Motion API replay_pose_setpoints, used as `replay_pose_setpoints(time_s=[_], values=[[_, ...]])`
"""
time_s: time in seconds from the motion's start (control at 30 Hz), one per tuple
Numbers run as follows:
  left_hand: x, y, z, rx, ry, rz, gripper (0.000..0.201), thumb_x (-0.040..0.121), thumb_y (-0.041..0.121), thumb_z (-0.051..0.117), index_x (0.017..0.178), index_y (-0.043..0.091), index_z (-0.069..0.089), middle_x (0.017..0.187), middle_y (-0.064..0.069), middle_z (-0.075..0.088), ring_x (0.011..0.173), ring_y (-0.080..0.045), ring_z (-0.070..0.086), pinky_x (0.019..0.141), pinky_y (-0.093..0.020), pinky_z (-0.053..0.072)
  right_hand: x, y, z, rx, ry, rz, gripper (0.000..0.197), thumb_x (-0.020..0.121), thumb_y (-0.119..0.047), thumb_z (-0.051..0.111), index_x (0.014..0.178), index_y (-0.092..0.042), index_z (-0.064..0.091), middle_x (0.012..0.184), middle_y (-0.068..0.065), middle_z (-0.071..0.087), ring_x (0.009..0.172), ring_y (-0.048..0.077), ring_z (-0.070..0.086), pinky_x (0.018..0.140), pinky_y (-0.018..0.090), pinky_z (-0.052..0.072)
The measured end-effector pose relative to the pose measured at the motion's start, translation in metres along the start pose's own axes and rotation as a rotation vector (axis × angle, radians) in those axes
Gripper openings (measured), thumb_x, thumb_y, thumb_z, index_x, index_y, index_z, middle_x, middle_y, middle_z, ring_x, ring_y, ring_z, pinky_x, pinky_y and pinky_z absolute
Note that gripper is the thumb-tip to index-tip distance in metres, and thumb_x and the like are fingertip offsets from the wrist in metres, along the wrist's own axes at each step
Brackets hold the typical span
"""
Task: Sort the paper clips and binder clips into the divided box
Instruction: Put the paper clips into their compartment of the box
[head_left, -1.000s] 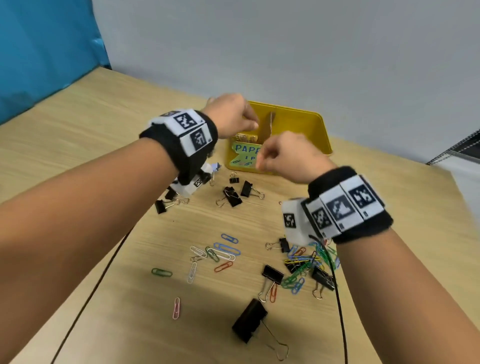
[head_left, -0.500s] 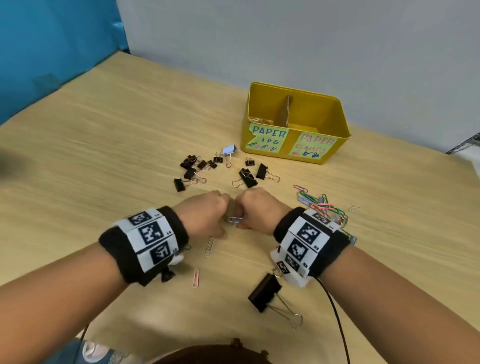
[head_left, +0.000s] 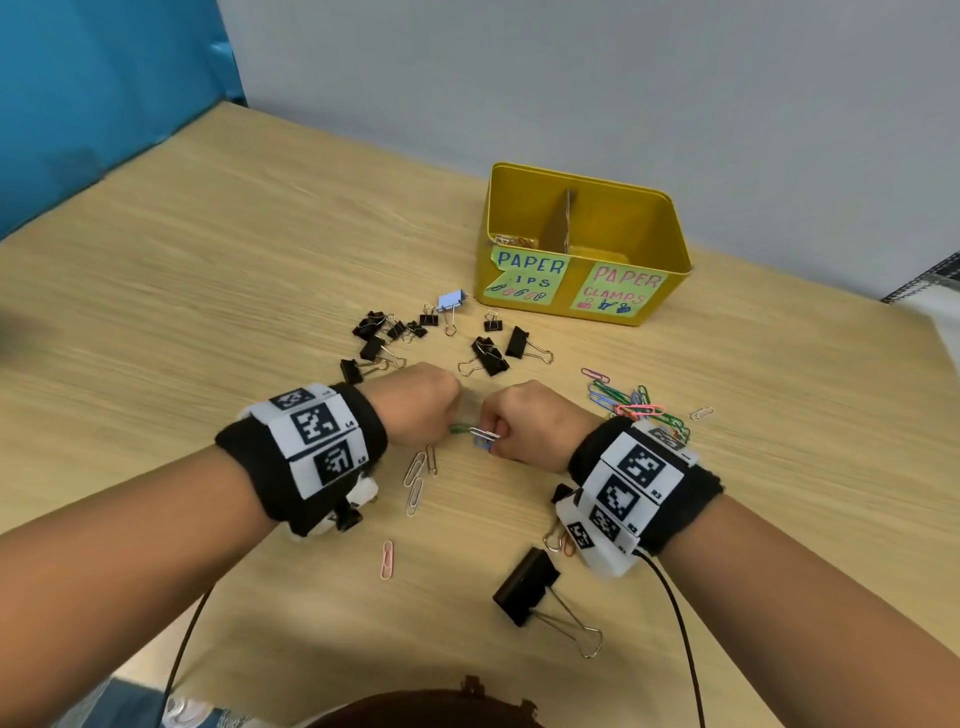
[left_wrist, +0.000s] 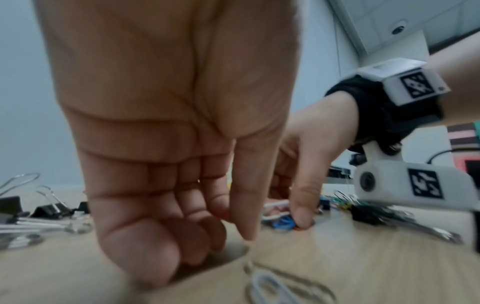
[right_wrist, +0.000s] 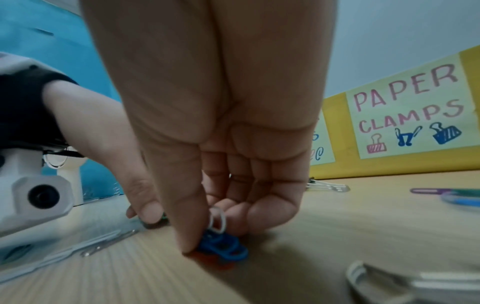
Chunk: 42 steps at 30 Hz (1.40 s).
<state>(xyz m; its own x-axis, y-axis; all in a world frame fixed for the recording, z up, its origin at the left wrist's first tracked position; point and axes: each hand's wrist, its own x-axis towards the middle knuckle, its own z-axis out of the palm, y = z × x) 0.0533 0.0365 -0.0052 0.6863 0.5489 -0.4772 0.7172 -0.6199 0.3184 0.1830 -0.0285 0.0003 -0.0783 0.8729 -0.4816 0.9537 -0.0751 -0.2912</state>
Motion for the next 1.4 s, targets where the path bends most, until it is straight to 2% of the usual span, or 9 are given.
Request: replay_pose_setpoints(time_s=[0.2, 0.4, 0.57, 0.7, 0.83, 0.9, 1.07, 1.23, 1.4], values=[[0.012, 0.001, -0.050, -0.202, -0.006, 0.003, 0.012, 0.085, 0.012, 0.056, 0.074, 0.016, 0.058, 0.068, 0.001, 0.057, 0.062, -0.013, 0.054, 0.054, -0.022, 0.046, 0.005, 0.010, -0.033, 0.043, -0.069, 0.032, 0.014, 0.081, -0.009, 0.061, 0.093, -0.014, 0.066, 0.090, 0.006, 0.065, 0.075, 0.016, 0.055, 0.061, 0.025, 0.043], [0.030, 0.006, -0.112, -0.498, 0.211, 0.048, 0.016, 0.084, 0.009, 0.058, 0.070, 0.016, 0.055, 0.067, -0.004, 0.056, 0.058, -0.016, 0.053, 0.050, -0.025, 0.048, 0.014, 0.030, -0.113, 0.291, 0.234, 0.007, 0.012, 0.081, -0.008, 0.067, 0.089, -0.016, 0.065, 0.067, -0.007, 0.059, 0.042, -0.007, 0.052, 0.044, 0.007, 0.042], [0.054, 0.023, -0.137, -0.471, 0.500, -0.005, 0.017, 0.085, 0.013, 0.053, 0.068, 0.017, 0.052, 0.072, -0.007, 0.057, 0.062, -0.023, 0.056, 0.041, -0.020, 0.046, 0.051, 0.040, -0.151, 0.402, 0.576, 0.122, 0.012, 0.080, -0.007, 0.068, 0.091, -0.012, 0.067, 0.062, -0.002, 0.059, 0.046, 0.004, 0.055, 0.066, 0.028, 0.056], [0.065, 0.026, -0.133, -0.287, 0.558, -0.064, 0.023, 0.086, 0.021, 0.059, 0.100, 0.003, 0.063, 0.100, -0.017, 0.064, 0.100, -0.032, 0.060, 0.078, -0.033, 0.047, 0.059, 0.040, -0.149, 0.324, 0.604, 0.170, 0.031, 0.083, -0.018, 0.067, 0.113, -0.010, 0.067, 0.102, 0.009, 0.070, 0.088, 0.017, 0.066, 0.094, 0.028, 0.049], [0.055, 0.020, -0.113, -0.262, 0.638, -0.004, 0.011, 0.085, 0.024, 0.061, 0.089, 0.017, 0.055, 0.080, 0.003, 0.050, 0.082, -0.019, 0.050, 0.070, -0.029, 0.036, 0.025, 0.053, -0.136, 0.335, 0.666, 0.147, 0.018, 0.084, -0.015, 0.065, 0.102, -0.014, 0.069, 0.087, 0.000, 0.068, 0.086, 0.017, 0.063, 0.080, 0.023, 0.053], [0.047, 0.024, -0.096, -0.239, 0.576, 0.066, 0.008, 0.085, 0.023, 0.061, 0.087, 0.018, 0.056, 0.069, 0.010, 0.044, 0.075, -0.016, 0.047, 0.067, -0.028, 0.035, 0.002, 0.064, -0.121, 0.355, 0.507, 0.185, 0.007, 0.085, -0.014, 0.065, 0.091, -0.018, 0.067, 0.072, -0.006, 0.061, 0.071, 0.013, 0.060, 0.059, 0.017, 0.051], [0.047, 0.054, -0.051, -0.126, 0.214, 0.268, 0.012, 0.084, 0.018, 0.059, 0.097, 0.019, 0.060, 0.077, 0.009, 0.049, 0.082, -0.017, 0.051, 0.068, -0.027, 0.042, -0.037, 0.092, -0.077, 0.120, 0.013, 0.476, 0.020, 0.084, -0.010, 0.062, 0.103, -0.008, 0.067, 0.085, 0.005, 0.063, 0.076, 0.019, 0.064, 0.060, 0.027, 0.053], [0.058, 0.080, -0.022, 0.054, 0.016, 0.380, 0.042, 0.086, 0.012, 0.055, 0.127, 0.017, 0.050, 0.122, -0.009, 0.049, 0.113, -0.025, 0.050, 0.095, -0.034, 0.042, -0.046, 0.090, -0.036, 0.029, 0.040, 0.493, 0.037, 0.086, -0.018, 0.059, 0.121, -0.007, 0.058, 0.119, 0.017, 0.063, 0.105, 0.031, 0.062, 0.082, 0.035, 0.051], [0.052, 0.083, -0.010, 0.064, -0.045, 0.446, 0.043, 0.084, -0.003, 0.047, 0.123, 0.013, 0.055, 0.110, -0.004, 0.051, 0.107, -0.019, 0.052, 0.090, -0.024, 0.043, -0.051, 0.086, -0.030, 0.245, 0.236, 0.367, 0.036, 0.083, -0.008, 0.059, 0.118, -0.012, 0.061, 0.108, 0.007, 0.061, 0.089, 0.019, 0.052, 0.081, 0.031, 0.046]])
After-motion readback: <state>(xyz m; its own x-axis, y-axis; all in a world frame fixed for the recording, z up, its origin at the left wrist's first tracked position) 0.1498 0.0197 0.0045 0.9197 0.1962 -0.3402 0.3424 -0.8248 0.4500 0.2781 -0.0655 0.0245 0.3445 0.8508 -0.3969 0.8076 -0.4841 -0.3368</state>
